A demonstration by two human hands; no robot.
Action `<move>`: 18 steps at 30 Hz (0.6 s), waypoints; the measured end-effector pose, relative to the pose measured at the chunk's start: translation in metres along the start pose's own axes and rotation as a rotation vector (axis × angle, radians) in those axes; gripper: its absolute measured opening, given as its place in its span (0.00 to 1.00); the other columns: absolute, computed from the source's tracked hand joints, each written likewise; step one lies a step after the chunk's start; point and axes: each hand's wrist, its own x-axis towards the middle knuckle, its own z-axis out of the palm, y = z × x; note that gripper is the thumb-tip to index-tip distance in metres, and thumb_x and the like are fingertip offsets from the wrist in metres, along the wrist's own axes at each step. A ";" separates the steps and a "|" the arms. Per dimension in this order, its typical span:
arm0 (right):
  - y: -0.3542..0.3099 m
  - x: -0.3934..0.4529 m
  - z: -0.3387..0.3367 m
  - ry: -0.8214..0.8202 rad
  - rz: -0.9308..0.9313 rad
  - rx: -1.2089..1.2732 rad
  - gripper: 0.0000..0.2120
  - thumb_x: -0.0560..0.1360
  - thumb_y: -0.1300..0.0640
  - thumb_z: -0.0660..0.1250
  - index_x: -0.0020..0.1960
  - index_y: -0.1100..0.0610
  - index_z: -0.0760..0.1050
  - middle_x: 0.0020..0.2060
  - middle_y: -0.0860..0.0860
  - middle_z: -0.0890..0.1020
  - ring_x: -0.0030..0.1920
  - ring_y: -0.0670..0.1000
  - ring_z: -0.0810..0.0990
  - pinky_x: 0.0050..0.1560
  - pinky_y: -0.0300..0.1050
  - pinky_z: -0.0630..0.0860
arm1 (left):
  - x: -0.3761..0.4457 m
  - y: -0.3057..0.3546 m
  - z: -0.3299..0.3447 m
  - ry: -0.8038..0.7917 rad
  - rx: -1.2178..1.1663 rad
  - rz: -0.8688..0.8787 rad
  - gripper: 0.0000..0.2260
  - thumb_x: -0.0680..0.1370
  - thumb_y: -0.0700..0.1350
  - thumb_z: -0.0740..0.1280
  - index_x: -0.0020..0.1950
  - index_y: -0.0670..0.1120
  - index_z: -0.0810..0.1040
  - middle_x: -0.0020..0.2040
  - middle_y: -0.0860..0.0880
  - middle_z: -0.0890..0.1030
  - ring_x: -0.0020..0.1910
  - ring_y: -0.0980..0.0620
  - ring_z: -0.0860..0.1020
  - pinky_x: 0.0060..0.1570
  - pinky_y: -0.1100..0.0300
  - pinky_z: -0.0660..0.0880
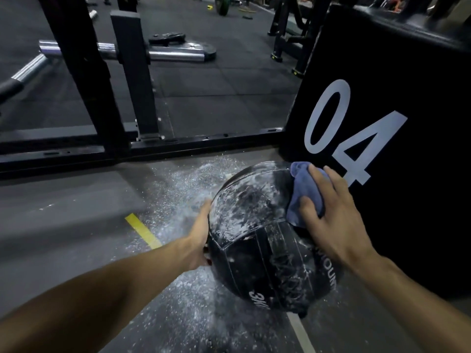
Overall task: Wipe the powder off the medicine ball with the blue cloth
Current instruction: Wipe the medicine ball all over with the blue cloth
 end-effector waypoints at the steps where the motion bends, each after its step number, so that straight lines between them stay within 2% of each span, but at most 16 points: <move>1: -0.001 -0.001 0.000 -0.006 -0.024 0.002 0.37 0.77 0.32 0.50 0.85 0.40 0.55 0.84 0.46 0.55 0.80 0.59 0.63 0.75 0.59 0.69 | 0.001 0.001 0.002 0.020 -0.031 0.004 0.47 0.74 0.80 0.48 0.68 0.42 0.78 0.62 0.37 0.82 0.59 0.38 0.81 0.61 0.38 0.73; 3: -0.004 -0.005 0.000 -0.019 -0.060 0.017 0.37 0.77 0.32 0.50 0.85 0.39 0.54 0.84 0.45 0.54 0.80 0.58 0.62 0.75 0.58 0.69 | 0.005 -0.002 -0.002 0.054 -0.056 0.000 0.50 0.69 0.84 0.51 0.71 0.45 0.77 0.64 0.36 0.81 0.65 0.36 0.78 0.63 0.38 0.72; 5: -0.004 -0.009 -0.001 -0.015 -0.072 0.045 0.37 0.77 0.31 0.50 0.85 0.39 0.54 0.84 0.44 0.53 0.81 0.56 0.62 0.76 0.57 0.68 | 0.024 -0.010 -0.013 0.086 -0.057 0.017 0.58 0.59 0.88 0.54 0.73 0.47 0.76 0.67 0.37 0.80 0.68 0.36 0.76 0.70 0.33 0.69; 6: -0.002 -0.010 -0.001 -0.008 -0.068 0.050 0.37 0.77 0.30 0.51 0.85 0.39 0.54 0.85 0.44 0.53 0.82 0.55 0.61 0.77 0.58 0.67 | 0.026 -0.011 -0.016 0.086 -0.050 0.011 0.59 0.58 0.88 0.55 0.74 0.47 0.75 0.68 0.37 0.79 0.69 0.36 0.76 0.71 0.30 0.67; 9: 0.005 -0.009 0.001 0.008 -0.018 0.062 0.37 0.78 0.29 0.51 0.85 0.38 0.52 0.85 0.44 0.52 0.84 0.53 0.56 0.80 0.63 0.62 | 0.021 -0.005 -0.010 0.064 -0.061 0.023 0.52 0.70 0.83 0.52 0.76 0.44 0.71 0.72 0.34 0.76 0.72 0.33 0.73 0.72 0.29 0.65; 10: 0.006 -0.007 0.002 0.004 -0.001 0.068 0.36 0.79 0.30 0.52 0.85 0.39 0.52 0.85 0.44 0.52 0.84 0.53 0.56 0.81 0.61 0.62 | 0.020 -0.004 -0.007 0.043 -0.083 0.030 0.52 0.70 0.83 0.53 0.77 0.44 0.71 0.72 0.34 0.76 0.72 0.33 0.74 0.72 0.29 0.66; 13: 0.010 -0.005 0.003 0.007 -0.006 0.052 0.34 0.82 0.35 0.55 0.85 0.41 0.53 0.83 0.46 0.55 0.82 0.53 0.59 0.80 0.53 0.62 | 0.022 -0.003 -0.002 0.028 -0.123 0.016 0.60 0.61 0.87 0.56 0.79 0.45 0.69 0.71 0.35 0.77 0.70 0.35 0.76 0.71 0.30 0.67; 16: 0.020 -0.004 0.001 0.056 -0.014 0.068 0.35 0.81 0.34 0.52 0.85 0.45 0.57 0.81 0.47 0.62 0.79 0.48 0.62 0.74 0.40 0.57 | 0.004 0.003 -0.001 0.055 -0.066 0.047 0.50 0.70 0.83 0.53 0.74 0.44 0.75 0.68 0.36 0.80 0.68 0.37 0.77 0.71 0.35 0.70; 18: 0.029 -0.002 -0.001 0.052 -0.006 0.116 0.35 0.81 0.34 0.52 0.85 0.45 0.59 0.81 0.46 0.64 0.79 0.45 0.62 0.74 0.37 0.56 | -0.011 0.005 -0.008 0.094 -0.001 0.081 0.42 0.73 0.81 0.54 0.64 0.47 0.80 0.63 0.39 0.82 0.63 0.39 0.79 0.70 0.37 0.71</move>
